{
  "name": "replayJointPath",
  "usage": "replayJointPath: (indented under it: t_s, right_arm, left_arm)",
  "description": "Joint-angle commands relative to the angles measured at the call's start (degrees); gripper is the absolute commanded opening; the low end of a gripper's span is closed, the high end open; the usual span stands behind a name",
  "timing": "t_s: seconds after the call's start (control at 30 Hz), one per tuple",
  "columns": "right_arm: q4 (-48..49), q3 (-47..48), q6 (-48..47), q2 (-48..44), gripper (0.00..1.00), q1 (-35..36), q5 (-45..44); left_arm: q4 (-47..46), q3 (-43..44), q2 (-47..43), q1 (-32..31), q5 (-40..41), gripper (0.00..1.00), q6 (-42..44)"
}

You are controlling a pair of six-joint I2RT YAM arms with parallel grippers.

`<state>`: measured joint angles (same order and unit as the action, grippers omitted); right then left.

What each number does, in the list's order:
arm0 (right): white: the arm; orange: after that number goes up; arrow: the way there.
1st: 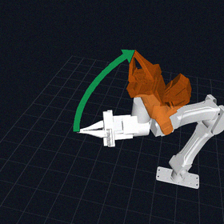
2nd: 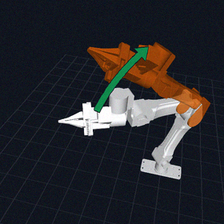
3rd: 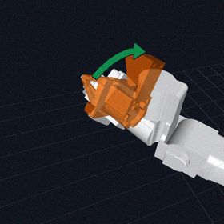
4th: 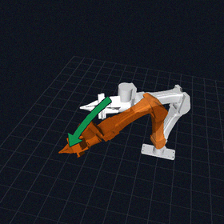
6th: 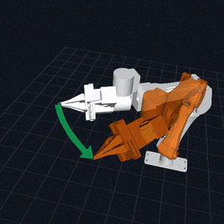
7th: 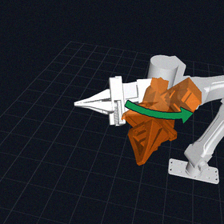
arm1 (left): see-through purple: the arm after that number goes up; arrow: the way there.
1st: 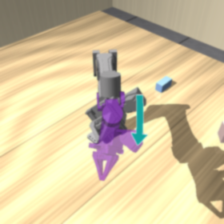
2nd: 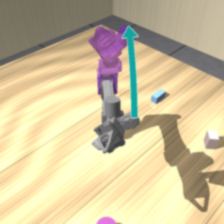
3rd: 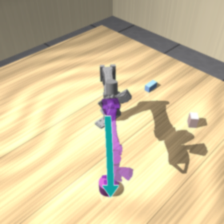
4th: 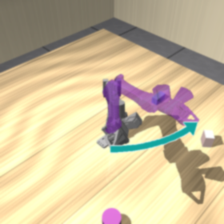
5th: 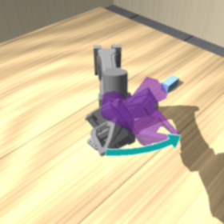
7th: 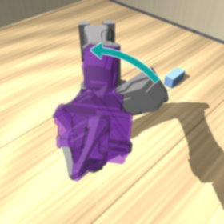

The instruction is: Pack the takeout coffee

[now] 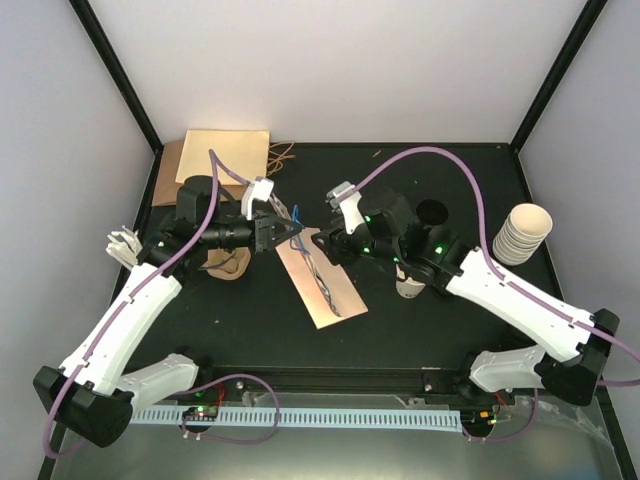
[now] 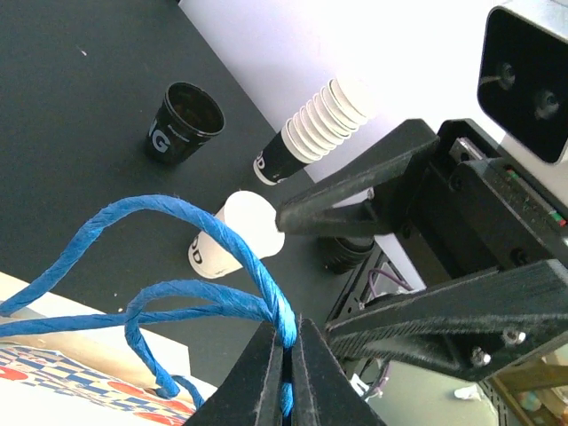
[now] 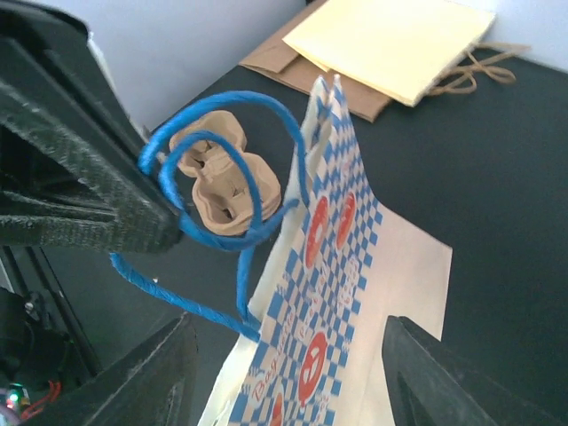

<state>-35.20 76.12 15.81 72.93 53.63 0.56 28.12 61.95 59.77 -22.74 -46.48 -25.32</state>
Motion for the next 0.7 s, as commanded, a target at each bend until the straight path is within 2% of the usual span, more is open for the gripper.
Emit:
replayJointPath:
  t_s: [0.0, 0.2, 0.3, 0.57, 0.67]
  right_arm:
    - [6.41, -1.76, -1.56, 1.22, 0.57, 2.18, -0.69]
    - [18.06, -11.42, -6.7, -1.2, 0.56, 5.62, -0.89]
    - [24.29, -15.77, -9.05, -2.29, 0.56, 7.0, -4.16]
    - [33.25, -19.28, -13.75, -2.04, 0.56, 10.83, -16.15]
    - [36.32, -20.28, -14.82, -2.38, 0.53, 11.06, -17.13]
  left_arm:
    - [-2.7, 0.55, -0.35, -0.46, -0.63, 0.03, -1.28]
    - [-3.0, 0.3, -0.44, -0.46, -0.54, 0.03, -2.34]
    - [-4.58, -0.31, -0.39, -0.46, -1.56, 0.03, -4.49]
    - [-9.3, -3.31, -1.26, -0.46, -2.96, 0.03, -9.88]
    - [-10.51, -3.97, -1.53, -0.46, -2.99, 0.03, -11.1]
